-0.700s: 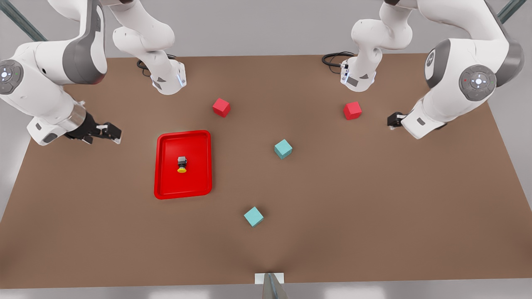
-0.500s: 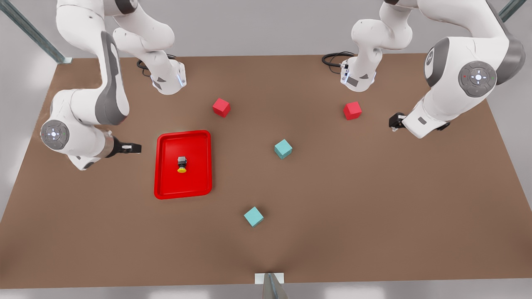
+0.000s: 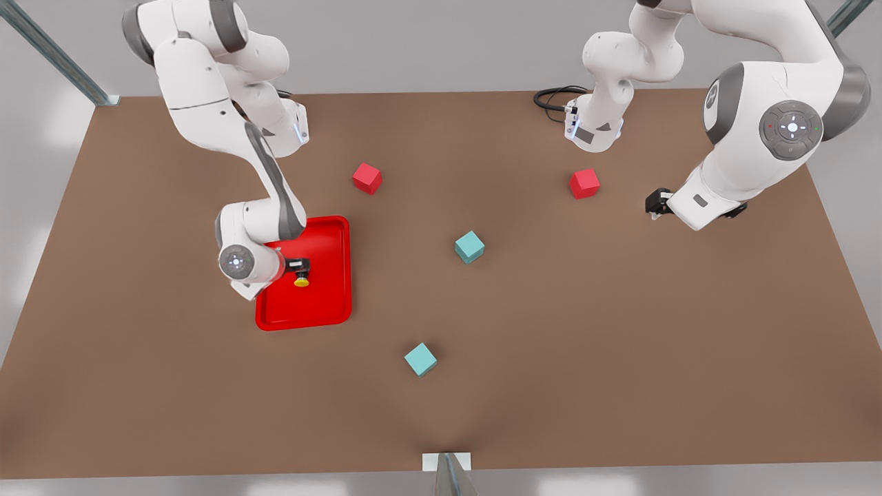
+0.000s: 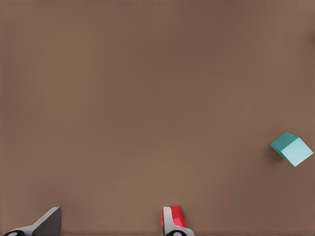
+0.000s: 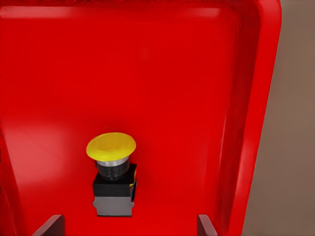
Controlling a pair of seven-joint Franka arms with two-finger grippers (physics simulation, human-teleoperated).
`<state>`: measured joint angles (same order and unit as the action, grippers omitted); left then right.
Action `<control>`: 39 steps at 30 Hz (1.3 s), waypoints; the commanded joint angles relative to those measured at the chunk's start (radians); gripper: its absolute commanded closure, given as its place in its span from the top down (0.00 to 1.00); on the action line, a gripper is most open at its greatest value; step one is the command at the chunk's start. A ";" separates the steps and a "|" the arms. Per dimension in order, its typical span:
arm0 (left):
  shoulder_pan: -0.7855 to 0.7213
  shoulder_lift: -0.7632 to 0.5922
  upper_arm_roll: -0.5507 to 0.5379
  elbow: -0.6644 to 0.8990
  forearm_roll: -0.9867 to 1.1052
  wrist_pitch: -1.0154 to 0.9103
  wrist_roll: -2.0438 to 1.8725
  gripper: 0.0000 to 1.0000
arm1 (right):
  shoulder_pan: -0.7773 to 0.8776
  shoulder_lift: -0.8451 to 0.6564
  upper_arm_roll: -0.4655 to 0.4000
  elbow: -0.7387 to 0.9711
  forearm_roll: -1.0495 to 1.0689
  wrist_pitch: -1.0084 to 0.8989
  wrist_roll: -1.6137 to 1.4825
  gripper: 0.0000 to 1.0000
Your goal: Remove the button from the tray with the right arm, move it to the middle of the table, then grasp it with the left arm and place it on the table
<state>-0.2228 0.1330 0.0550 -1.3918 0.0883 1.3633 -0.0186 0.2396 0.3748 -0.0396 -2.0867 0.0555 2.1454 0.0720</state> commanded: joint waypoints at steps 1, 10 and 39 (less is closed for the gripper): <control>-0.001 -0.001 0.000 0.000 0.001 0.000 0.000 1.00 | 0.003 0.007 0.001 0.001 0.020 0.060 0.014 1.00; -0.010 0.000 0.000 -0.001 0.001 0.000 -0.001 1.00 | 0.021 0.039 0.004 -0.062 0.023 0.131 0.081 1.00; -0.013 0.004 0.000 -0.001 0.001 0.000 -0.003 1.00 | 0.027 0.073 0.010 -0.059 0.026 0.152 0.086 0.61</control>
<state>-0.2363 0.1376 0.0550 -1.3933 0.0883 1.3641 -0.0211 0.2669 0.4483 -0.0291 -2.1468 0.0806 2.2990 0.1498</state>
